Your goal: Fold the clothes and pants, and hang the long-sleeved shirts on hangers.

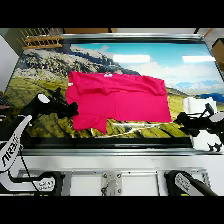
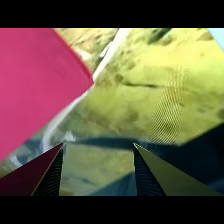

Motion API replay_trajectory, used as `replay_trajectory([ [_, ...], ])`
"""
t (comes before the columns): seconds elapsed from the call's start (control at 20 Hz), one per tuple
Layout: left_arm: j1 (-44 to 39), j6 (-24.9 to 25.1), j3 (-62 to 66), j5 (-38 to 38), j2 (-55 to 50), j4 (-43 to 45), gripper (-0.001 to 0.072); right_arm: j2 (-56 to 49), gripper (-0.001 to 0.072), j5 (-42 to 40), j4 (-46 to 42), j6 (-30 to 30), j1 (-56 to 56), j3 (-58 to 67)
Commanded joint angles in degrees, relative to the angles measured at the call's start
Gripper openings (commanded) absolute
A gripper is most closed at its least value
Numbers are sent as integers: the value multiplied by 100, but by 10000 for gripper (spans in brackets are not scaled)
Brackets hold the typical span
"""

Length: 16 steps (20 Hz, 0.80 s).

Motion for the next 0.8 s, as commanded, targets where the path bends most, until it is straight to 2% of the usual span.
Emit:
replay_trajectory([
  [0.0, 7, 37, 7, -35, -4, 0, 10, -640, 473, -1150, 1213, -400, 160, -269],
  [0.15, 7, 35, 7, -37, -2, -2, 10, -935, 471, -1797, 1794, -693, 605, -269],
  [0.4, 7, 35, 7, -35, -2, 0, 10, -1027, 466, -2553, 1797, -721, 1152, -264],
  [0.45, 7, 35, 7, -37, -4, 0, 10, -1025, 422, -2623, 1797, -850, 1193, -262],
  [0.5, 7, 35, 7, -37, -2, 0, 10, -1025, 280, -2610, 1797, -1021, 1193, -260],
  [0.55, 9, 35, 7, -37, -2, 0, 10, -1023, 172, -2597, 1797, -1226, 1191, -260],
  [0.65, 9, 35, 13, -28, -2, 2, 10, -981, 17, -2474, 1777, -1606, 1178, -232],
  [0.75, 72, 37, 225, -109, 31, 4, 10, -815, 15, -2317, 1567, -1834, 1161, -7],
])
